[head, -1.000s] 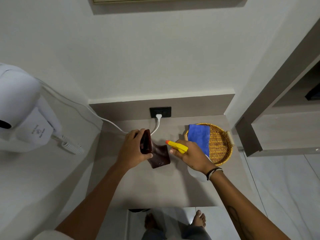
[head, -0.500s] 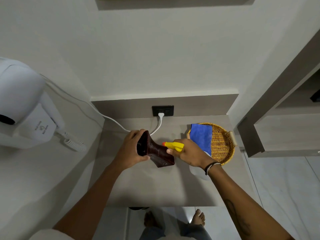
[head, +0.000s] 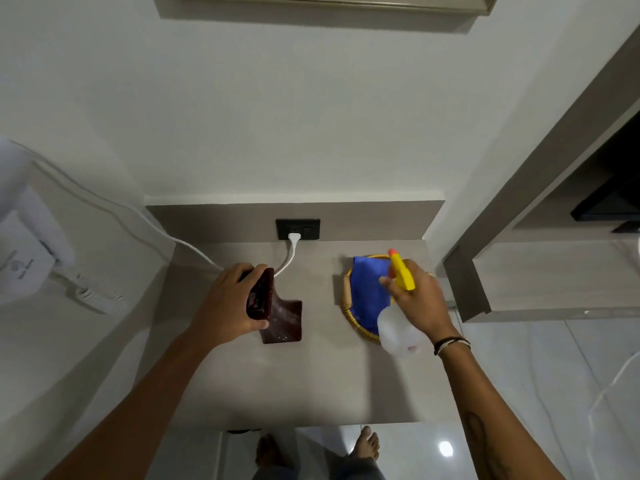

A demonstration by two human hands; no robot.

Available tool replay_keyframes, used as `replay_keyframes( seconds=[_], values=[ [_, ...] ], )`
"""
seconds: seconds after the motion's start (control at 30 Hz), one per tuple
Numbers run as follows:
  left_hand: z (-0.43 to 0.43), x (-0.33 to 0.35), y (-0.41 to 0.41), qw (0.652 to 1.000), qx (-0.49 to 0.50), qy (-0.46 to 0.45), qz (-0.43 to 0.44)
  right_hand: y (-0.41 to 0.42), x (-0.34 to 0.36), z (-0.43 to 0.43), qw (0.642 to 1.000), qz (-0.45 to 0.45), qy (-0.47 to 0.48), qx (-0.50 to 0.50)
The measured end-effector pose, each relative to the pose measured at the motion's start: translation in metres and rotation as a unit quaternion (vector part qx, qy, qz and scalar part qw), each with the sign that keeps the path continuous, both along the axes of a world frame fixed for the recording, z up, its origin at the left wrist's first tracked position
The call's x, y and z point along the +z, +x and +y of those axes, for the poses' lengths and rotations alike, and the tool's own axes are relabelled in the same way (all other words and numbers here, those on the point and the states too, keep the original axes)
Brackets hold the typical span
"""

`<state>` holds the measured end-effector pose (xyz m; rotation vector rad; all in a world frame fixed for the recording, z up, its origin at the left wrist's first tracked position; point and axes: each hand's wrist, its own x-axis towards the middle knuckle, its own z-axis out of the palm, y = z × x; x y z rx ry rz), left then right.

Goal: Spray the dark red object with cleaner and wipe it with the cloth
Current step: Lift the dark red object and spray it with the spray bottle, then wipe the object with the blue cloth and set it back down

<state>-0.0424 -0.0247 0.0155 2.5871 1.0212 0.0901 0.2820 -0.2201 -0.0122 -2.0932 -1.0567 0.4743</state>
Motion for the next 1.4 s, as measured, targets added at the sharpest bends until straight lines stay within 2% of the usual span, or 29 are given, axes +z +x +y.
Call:
replay_keyframes(
  seconds=[0.1, 0.2, 0.57, 0.8, 0.83, 0.9, 0.97, 1.0, 1.07, 1.13, 1.3, 1.4],
  values=[
    [-0.003, 0.000, 0.007, 1.000, -0.001, 0.008, 0.027, 0.028, -0.004, -0.004, 0.994, 0.001, 0.052, -0.099],
    [-0.009, 0.000, 0.016, 0.999, -0.010, 0.029, 0.040, 0.040, -0.016, 0.000, 0.986, 0.025, 0.083, -0.140],
    [-0.014, 0.004, 0.035, 0.993, -0.032, 0.069, 0.086, 0.044, -0.065, 0.001, 0.986, 0.027, 0.089, -0.135],
    [-0.016, 0.003, 0.045, 0.991, -0.043, 0.065, 0.107, 0.040, -0.065, -0.036, 0.973, 0.138, 0.099, -0.153],
    [-0.015, 0.002, 0.045, 0.992, -0.042, 0.062, 0.106, 0.033, -0.067, -0.043, 0.975, 0.113, 0.096, -0.166],
    [-0.014, 0.001, 0.046, 0.992, -0.043, 0.052, 0.105, 0.016, -0.070, -0.056, 0.978, -0.014, 0.097, -0.183],
    [-0.014, -0.002, 0.043, 0.993, -0.045, 0.040, 0.099, -0.004, -0.069, -0.059, 0.973, -0.132, 0.127, -0.143],
    [-0.014, -0.005, 0.041, 0.994, -0.047, 0.038, 0.090, -0.016, -0.067, -0.053, 0.972, -0.163, 0.136, -0.099],
    [-0.017, -0.012, 0.037, 0.995, -0.051, 0.053, 0.072, -0.038, -0.065, -0.034, 0.973, -0.204, 0.106, 0.002],
    [-0.020, -0.020, 0.035, 0.994, -0.054, 0.068, 0.067, -0.052, -0.067, -0.009, 0.969, -0.236, 0.030, 0.066],
    [-0.020, -0.030, 0.036, 0.993, -0.049, 0.090, 0.060, -0.036, -0.087, 0.044, 0.953, -0.203, -0.200, 0.106],
    [-0.017, -0.036, 0.035, 0.992, -0.052, 0.099, 0.052, -0.026, -0.101, 0.061, 0.941, -0.205, -0.250, 0.100]
  ],
)
